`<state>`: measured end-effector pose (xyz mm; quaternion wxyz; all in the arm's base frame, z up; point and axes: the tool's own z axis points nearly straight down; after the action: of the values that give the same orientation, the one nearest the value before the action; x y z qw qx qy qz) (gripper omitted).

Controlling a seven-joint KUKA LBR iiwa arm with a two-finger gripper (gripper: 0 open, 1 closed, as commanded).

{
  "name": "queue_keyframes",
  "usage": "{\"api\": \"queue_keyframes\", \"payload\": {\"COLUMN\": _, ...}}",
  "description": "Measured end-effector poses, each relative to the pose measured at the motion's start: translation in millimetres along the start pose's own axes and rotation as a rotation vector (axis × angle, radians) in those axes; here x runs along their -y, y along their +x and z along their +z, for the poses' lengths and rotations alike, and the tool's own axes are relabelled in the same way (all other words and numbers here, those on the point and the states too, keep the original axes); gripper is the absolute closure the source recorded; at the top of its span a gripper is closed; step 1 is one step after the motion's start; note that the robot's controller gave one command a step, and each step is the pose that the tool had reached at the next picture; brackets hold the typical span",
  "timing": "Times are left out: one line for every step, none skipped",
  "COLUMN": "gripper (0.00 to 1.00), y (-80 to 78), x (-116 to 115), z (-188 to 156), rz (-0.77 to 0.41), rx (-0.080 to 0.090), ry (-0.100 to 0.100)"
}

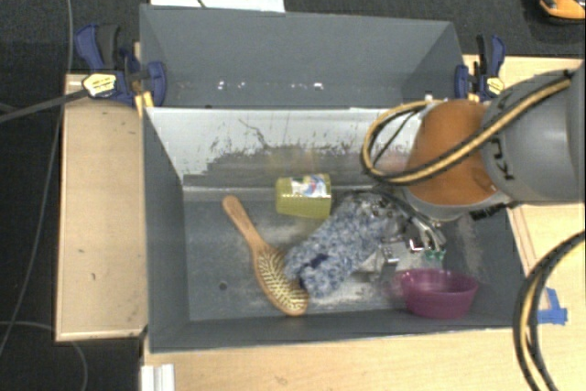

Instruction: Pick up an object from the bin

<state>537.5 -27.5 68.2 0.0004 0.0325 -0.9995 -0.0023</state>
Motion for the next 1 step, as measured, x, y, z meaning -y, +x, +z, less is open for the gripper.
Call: {"api": "queue_keyframes", "payload": {"gripper": 0.0, "y": -26.2, "x": 13.3, "z": -53.2, "rz": -0.166, "rx": 0.013, "ry": 0.011}}
